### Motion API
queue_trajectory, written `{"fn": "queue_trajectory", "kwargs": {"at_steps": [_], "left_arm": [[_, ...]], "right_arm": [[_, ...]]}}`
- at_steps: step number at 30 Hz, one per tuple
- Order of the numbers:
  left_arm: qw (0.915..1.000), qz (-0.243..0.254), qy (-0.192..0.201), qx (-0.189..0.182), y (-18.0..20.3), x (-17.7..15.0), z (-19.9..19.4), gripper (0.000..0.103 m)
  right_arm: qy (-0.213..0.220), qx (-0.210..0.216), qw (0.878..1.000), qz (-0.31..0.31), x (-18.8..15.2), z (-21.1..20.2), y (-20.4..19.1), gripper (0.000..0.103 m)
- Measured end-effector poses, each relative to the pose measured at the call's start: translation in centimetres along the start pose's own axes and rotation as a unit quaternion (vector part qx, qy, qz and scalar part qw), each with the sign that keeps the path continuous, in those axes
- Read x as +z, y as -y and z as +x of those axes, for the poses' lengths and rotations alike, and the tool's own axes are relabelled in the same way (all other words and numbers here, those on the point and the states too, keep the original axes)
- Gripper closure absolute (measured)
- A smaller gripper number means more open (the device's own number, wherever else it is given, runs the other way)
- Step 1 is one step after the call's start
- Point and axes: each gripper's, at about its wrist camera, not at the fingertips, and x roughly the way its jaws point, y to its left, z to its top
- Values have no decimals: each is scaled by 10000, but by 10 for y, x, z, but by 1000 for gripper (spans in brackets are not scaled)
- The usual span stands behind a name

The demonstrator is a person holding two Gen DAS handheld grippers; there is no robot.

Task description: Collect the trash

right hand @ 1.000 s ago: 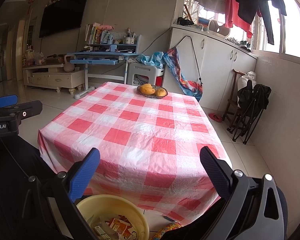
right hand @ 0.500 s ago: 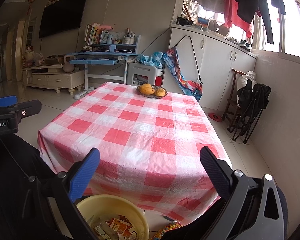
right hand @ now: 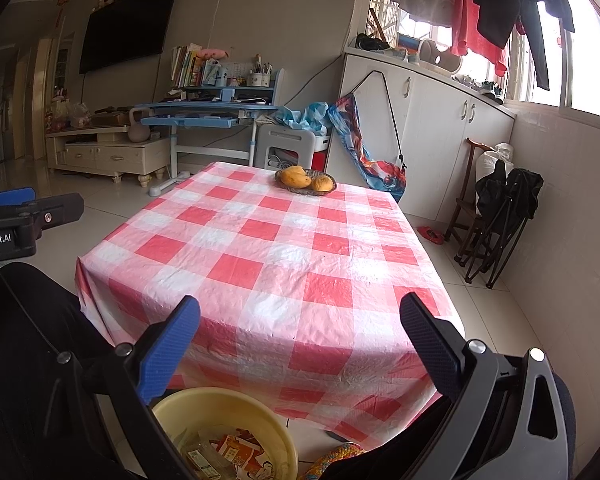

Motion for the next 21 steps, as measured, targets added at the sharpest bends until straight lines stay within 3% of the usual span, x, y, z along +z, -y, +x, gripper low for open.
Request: {"fn": "queue_trajectory", "kwargs": {"at_steps": [21], "left_arm": [[10000, 31, -15, 15, 1, 1, -2, 7]], "right_arm": [[-11, 14, 10000, 10, -2, -1, 0, 7]]}}
